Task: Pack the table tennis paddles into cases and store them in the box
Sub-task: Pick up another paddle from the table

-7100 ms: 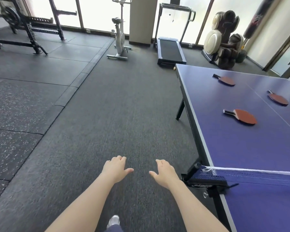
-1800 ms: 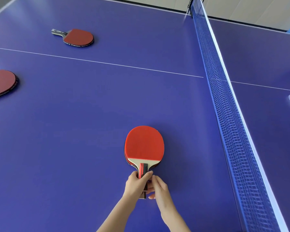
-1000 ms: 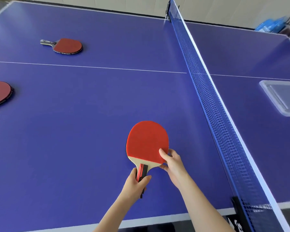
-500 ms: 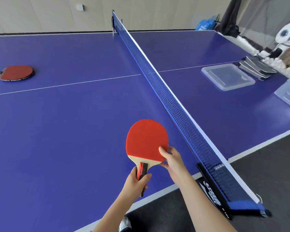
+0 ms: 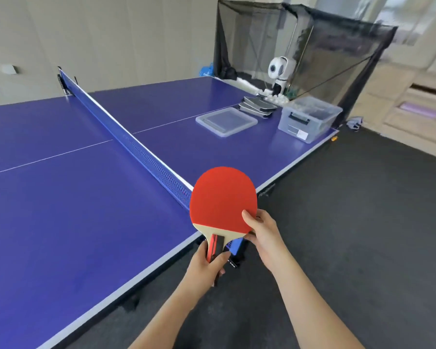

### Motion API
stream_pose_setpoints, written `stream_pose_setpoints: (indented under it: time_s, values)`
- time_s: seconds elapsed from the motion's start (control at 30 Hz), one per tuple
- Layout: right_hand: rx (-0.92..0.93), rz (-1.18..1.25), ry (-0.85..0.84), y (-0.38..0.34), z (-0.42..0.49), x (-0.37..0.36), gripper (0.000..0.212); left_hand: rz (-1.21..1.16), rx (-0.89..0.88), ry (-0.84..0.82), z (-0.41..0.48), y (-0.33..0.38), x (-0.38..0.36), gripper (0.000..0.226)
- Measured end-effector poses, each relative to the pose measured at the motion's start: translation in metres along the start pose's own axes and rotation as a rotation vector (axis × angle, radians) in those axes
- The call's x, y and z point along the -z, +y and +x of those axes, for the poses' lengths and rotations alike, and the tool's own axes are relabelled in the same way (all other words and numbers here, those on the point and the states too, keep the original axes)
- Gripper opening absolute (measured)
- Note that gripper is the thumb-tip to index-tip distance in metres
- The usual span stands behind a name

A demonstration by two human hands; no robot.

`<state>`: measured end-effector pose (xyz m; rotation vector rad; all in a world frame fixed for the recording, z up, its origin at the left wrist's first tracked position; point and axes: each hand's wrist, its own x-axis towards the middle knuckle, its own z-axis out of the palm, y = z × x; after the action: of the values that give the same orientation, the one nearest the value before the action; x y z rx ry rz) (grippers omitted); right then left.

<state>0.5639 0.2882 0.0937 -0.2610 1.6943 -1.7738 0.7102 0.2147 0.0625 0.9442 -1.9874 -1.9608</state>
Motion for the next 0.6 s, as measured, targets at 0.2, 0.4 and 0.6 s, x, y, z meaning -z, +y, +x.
stream_pose_setpoints:
  time_s: [0.2, 0.4, 0.6]
  values:
    - [0.035, 0.035, 0.213, -0.014, -0.067, 0.137, 0.033, 0.018, -0.043, -0.184, -0.031, 0.011, -0.126, 0.022]
    - [0.058, 0.081, 0.356, -0.013, -0.096, 0.234, 0.034, 0.08, -0.009, -0.312, -0.035, 0.022, -0.214, 0.033]
    - [0.049, 0.117, 0.447, -0.01, -0.061, 0.305, 0.036, 0.121, 0.018, -0.374, 0.009, 0.031, -0.28, 0.027]
